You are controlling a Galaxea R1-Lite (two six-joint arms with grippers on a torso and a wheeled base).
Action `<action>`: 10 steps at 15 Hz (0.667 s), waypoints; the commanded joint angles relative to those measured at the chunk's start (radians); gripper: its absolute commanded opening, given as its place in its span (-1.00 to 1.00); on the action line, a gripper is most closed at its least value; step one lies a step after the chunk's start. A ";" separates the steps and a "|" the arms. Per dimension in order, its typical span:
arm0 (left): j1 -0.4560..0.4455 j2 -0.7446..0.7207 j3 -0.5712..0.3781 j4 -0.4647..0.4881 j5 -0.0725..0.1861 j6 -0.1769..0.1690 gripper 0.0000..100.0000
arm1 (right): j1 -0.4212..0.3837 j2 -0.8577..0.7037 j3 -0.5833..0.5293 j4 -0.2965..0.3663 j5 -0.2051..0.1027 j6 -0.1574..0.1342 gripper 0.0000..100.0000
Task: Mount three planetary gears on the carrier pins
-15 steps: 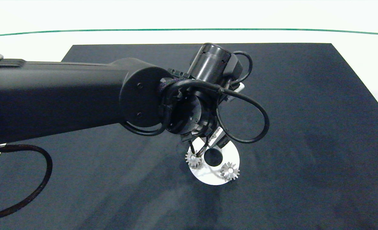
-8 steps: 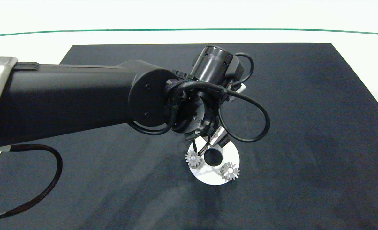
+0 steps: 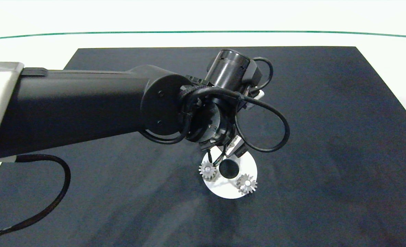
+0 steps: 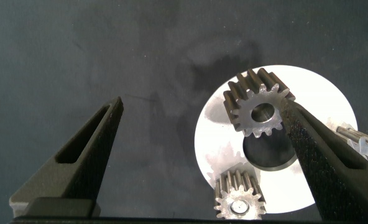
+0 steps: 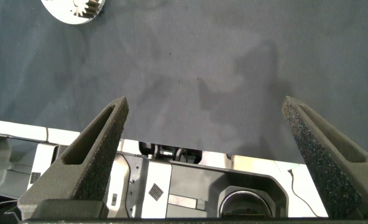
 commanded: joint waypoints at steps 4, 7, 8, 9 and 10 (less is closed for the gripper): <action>0.020 0.003 -0.009 0.003 0.004 0.010 1.00 | 0.000 0.000 0.000 0.005 0.001 0.001 1.00; 0.020 0.012 -0.026 0.003 0.004 0.011 1.00 | 0.000 0.000 0.002 0.005 0.001 0.001 1.00; 0.016 0.014 -0.026 0.003 0.004 0.010 1.00 | 0.000 0.000 0.002 0.005 0.001 0.001 1.00; 0.016 0.017 -0.026 0.003 0.004 0.010 1.00 | 0.000 0.000 0.002 0.005 0.001 0.001 1.00; 0.015 0.020 -0.027 0.003 0.004 0.010 1.00 | 0.000 0.000 0.002 0.005 0.001 0.001 1.00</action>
